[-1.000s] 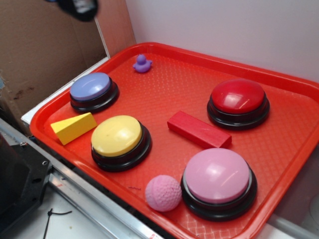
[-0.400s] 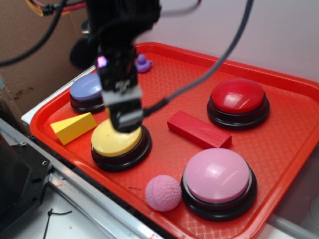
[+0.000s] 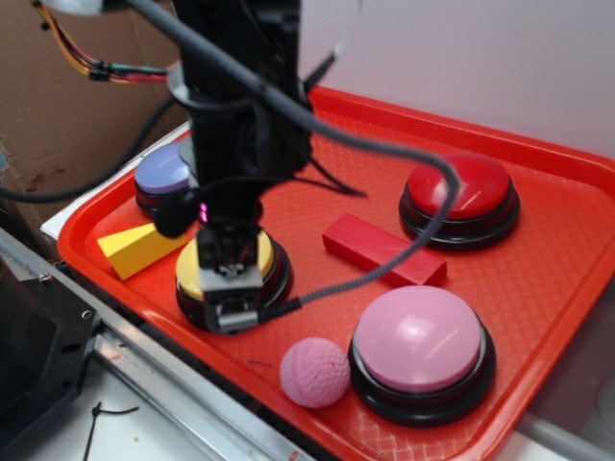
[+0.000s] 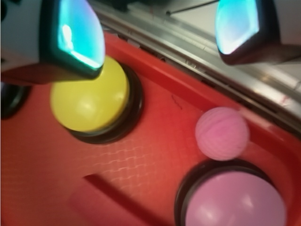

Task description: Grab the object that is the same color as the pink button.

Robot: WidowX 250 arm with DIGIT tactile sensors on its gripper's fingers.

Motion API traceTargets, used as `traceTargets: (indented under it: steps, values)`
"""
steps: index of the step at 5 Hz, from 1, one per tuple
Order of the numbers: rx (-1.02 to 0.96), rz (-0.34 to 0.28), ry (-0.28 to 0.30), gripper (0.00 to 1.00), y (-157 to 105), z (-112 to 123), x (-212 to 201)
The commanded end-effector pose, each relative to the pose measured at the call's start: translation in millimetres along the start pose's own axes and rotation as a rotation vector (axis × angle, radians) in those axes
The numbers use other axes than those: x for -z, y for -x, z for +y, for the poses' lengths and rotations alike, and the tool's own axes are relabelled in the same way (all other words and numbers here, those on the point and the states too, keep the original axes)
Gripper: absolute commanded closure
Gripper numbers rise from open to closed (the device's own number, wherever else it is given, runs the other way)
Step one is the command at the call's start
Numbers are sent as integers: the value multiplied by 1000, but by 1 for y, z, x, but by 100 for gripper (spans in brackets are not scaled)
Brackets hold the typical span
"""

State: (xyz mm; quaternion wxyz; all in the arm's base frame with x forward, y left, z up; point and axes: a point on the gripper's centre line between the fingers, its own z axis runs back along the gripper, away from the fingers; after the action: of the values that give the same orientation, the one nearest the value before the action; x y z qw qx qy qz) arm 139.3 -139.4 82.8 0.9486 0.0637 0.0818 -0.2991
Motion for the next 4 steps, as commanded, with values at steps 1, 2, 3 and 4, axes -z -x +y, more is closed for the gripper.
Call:
traceTargets:
  steps: [1, 2, 3, 4]
  values:
    - [-60, -90, 103, 0, 2, -4, 4]
    - [-60, -90, 103, 0, 2, -4, 4]
    - [-33, -90, 111, 0, -14, -17, 7]
    - [17, -78, 134, 0, -27, -35, 9]
